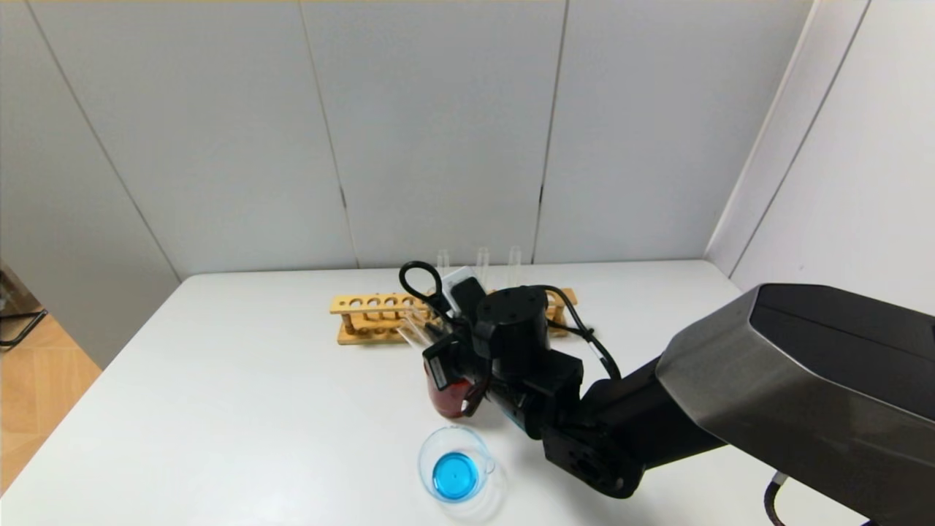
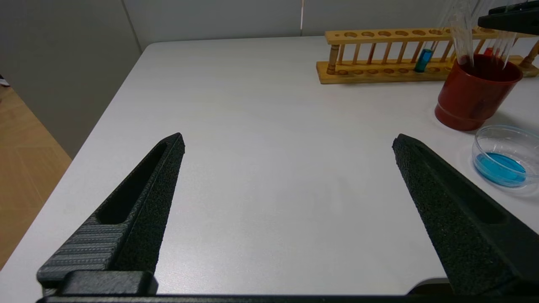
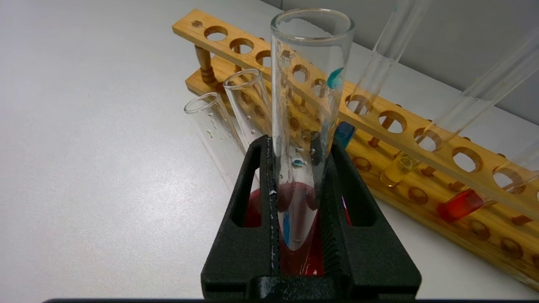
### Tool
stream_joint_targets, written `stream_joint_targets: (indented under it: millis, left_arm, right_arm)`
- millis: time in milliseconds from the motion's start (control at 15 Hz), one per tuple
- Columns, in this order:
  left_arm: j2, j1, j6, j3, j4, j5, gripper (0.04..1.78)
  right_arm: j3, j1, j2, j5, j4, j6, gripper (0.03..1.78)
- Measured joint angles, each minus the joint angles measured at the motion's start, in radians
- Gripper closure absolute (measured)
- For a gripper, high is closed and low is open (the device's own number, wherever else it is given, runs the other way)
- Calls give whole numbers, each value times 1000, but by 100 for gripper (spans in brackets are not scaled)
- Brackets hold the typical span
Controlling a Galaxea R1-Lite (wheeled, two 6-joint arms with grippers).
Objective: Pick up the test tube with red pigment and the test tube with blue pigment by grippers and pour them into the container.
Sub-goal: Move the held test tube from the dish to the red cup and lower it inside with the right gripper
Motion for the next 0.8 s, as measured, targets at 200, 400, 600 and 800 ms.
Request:
stream_joint_targets:
  millis: [200,400,600,800]
  left_arm:
    - [0,0,0,0,0,1,7]
    - [0,0,0,0,0,1,7]
    - [0,0,0,0,0,1,7]
    - [0,0,0,0,0,1,7]
  right_arm:
    - [-7,-3,3,0,-1,-8,140]
    - [-19,-3,3,-1,-1,-27,116]
    - [-22,-2,-3,-1,-1,-59,66]
    - [-23,-3,-21,-6,-2,-53,25]
